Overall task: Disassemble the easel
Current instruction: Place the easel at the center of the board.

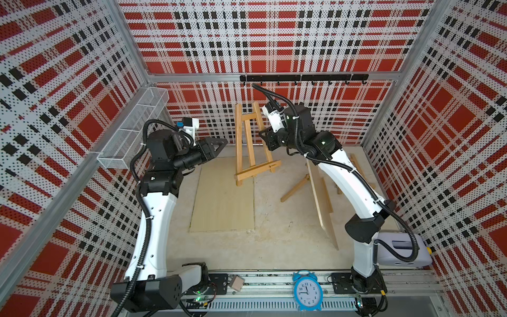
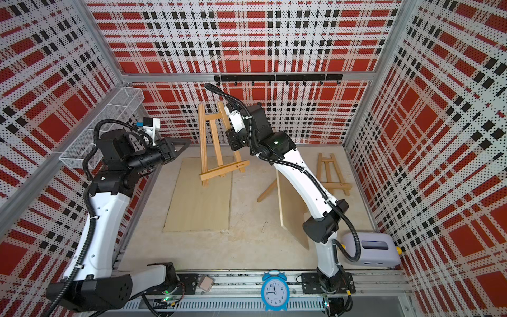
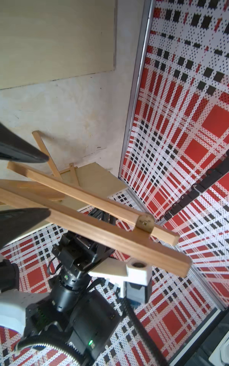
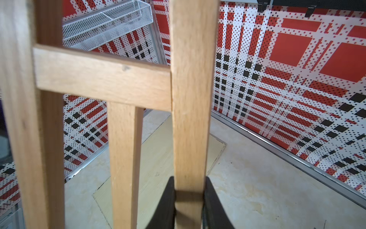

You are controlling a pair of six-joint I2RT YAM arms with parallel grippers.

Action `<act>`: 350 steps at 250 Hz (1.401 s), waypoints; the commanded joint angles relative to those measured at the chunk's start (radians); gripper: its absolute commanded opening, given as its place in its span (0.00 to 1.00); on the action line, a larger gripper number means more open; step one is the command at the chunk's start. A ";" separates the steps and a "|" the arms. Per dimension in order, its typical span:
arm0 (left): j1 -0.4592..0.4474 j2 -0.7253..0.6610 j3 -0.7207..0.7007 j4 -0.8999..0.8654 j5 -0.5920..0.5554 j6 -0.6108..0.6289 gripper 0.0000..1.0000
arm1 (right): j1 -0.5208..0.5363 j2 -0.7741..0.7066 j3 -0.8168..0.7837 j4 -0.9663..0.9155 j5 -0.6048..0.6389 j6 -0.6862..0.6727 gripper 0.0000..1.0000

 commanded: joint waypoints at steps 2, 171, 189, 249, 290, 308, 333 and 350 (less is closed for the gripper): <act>-0.041 0.016 0.012 0.012 0.056 0.016 0.41 | -0.006 0.001 0.055 0.083 -0.042 0.040 0.00; -0.115 0.100 0.115 -0.214 0.059 0.166 0.41 | -0.037 0.026 0.079 0.068 -0.140 0.115 0.00; -0.119 0.105 0.113 -0.223 0.061 0.169 0.40 | -0.037 0.028 0.079 0.070 -0.140 0.116 0.00; -0.121 0.128 0.132 -0.272 0.059 0.196 0.37 | -0.040 0.040 0.087 0.072 -0.141 0.122 0.00; -0.123 0.150 0.143 -0.308 0.033 0.211 0.12 | -0.042 0.046 0.091 0.075 -0.144 0.124 0.00; -0.127 0.159 0.148 -0.312 0.025 0.216 0.08 | -0.044 0.048 0.092 0.076 -0.146 0.125 0.00; -0.128 0.172 0.157 -0.315 0.005 0.217 0.00 | -0.047 0.051 0.092 0.077 -0.150 0.126 0.00; -0.126 0.186 0.167 -0.323 -0.021 0.218 0.00 | -0.049 0.051 0.092 0.076 -0.152 0.126 0.00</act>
